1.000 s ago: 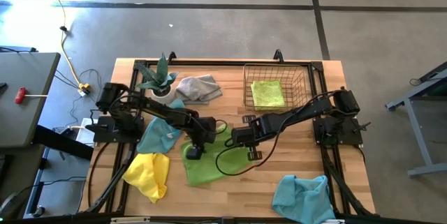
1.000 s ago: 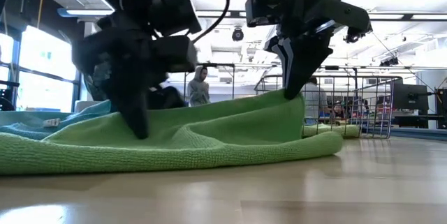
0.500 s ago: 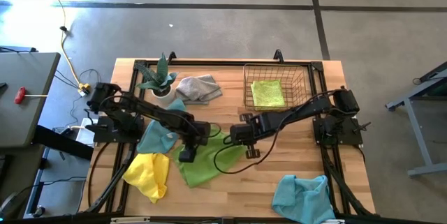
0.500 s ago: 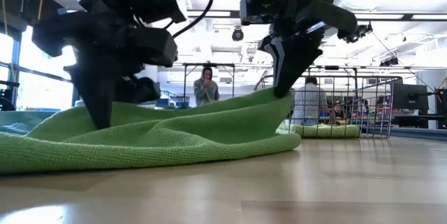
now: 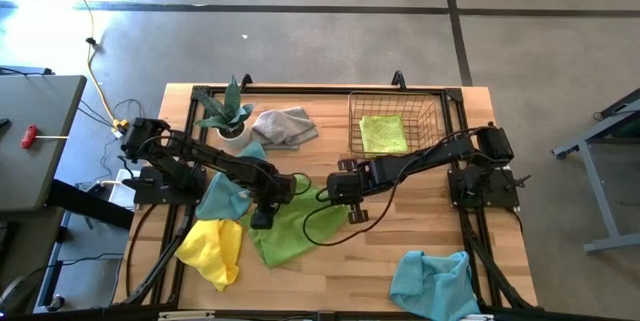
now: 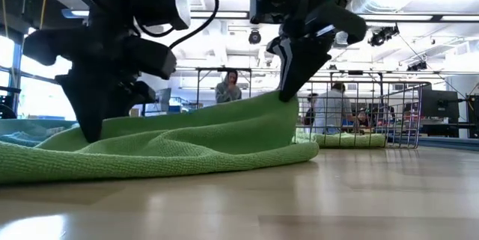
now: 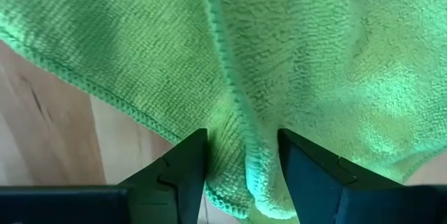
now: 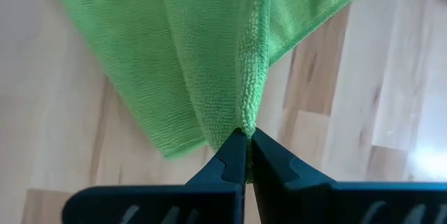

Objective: Fold microfiber towels
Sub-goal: Fold the green microfiber towel

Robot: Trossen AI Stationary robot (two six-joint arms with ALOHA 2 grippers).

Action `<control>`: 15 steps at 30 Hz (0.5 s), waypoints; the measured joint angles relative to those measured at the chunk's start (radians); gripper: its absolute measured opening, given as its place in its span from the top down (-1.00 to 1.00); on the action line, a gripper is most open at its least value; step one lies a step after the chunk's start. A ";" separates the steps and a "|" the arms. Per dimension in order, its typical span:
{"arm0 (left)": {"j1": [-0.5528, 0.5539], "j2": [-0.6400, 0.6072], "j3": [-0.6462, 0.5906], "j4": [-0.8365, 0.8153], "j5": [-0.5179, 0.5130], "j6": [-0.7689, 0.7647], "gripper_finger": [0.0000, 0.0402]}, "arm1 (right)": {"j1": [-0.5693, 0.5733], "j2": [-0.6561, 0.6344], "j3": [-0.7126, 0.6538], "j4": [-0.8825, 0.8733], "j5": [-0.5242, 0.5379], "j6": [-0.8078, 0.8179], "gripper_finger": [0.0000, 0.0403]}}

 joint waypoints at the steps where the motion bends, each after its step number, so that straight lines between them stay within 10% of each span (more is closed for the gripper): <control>1: -0.004 0.000 0.000 -0.003 0.000 -0.002 0.18 | -0.004 0.000 0.000 0.004 0.000 -0.005 1.00; 15: -0.025 -0.022 0.001 -0.049 0.000 -0.103 0.50 | -0.069 0.000 0.000 0.106 0.001 -0.100 1.00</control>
